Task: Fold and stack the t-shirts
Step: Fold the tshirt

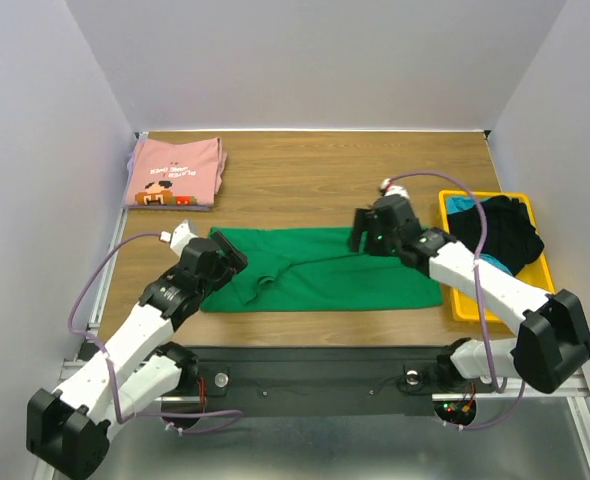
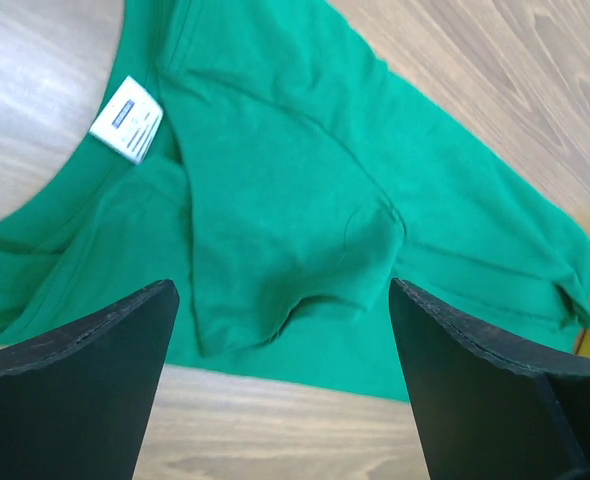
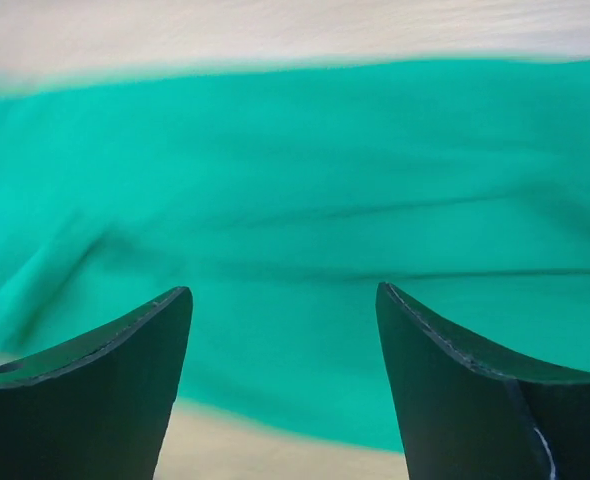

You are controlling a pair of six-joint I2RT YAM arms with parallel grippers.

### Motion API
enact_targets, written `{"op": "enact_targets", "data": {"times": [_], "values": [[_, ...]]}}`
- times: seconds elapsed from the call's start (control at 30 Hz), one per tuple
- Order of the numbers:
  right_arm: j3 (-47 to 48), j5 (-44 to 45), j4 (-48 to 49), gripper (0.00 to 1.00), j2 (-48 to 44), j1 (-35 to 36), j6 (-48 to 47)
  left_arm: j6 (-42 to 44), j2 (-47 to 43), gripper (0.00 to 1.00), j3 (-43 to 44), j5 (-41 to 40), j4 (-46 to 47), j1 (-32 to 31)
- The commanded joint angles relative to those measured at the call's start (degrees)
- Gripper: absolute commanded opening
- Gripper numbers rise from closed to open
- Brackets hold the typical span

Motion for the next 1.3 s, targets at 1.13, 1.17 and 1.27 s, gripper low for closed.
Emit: {"op": "enact_targets", "data": {"times": [1.13, 1.17, 1.27], "values": [[22.0, -10.4, 21.7, 0.14, 41.4, 25.7, 9.1, 5.8, 29.6, 0.98, -2.2, 10.8, 29.4, 3.8], [22.0, -10.4, 21.7, 0.11, 41.3, 25.7, 8.9, 5.8, 29.6, 0.98, -2.4, 10.8, 29.3, 3.9], [21.5, -10.8, 21.4, 0.08, 40.1, 25.7, 8.5, 5.8, 29.6, 0.98, -2.5, 10.1, 29.2, 4.0]]}}
